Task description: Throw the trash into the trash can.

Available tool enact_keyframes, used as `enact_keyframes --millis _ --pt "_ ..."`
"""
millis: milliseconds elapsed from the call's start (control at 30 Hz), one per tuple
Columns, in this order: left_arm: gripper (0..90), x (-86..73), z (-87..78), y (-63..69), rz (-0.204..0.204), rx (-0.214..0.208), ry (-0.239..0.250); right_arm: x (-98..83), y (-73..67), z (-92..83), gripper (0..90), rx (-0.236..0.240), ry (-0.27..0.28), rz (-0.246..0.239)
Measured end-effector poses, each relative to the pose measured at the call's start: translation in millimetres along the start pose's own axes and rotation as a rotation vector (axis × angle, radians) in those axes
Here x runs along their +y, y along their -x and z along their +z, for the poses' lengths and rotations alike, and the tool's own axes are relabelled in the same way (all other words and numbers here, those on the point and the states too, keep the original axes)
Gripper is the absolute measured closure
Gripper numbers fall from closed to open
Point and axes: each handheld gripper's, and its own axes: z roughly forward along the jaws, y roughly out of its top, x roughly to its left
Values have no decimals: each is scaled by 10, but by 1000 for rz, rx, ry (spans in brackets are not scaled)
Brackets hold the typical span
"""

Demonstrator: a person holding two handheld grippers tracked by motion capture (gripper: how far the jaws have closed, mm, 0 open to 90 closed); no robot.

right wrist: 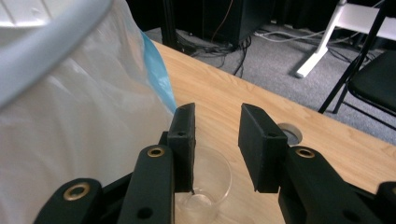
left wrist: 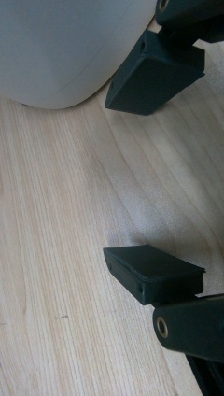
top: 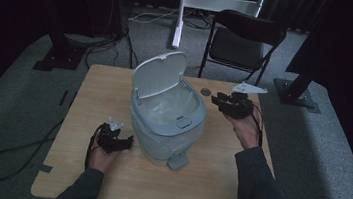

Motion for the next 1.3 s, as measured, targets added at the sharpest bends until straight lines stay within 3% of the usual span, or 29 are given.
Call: enact_keyframes --millis 667,967,1300 --pt "243 0 0 0 0 0 0 -261 47 397 655 -3 -123 28" --pt "243 0 0 0 0 0 0 -420 82 544 653 -27 -195 39" --pt "243 0 0 1 -1 0 0 -495 132 599 644 -42 -222 58"
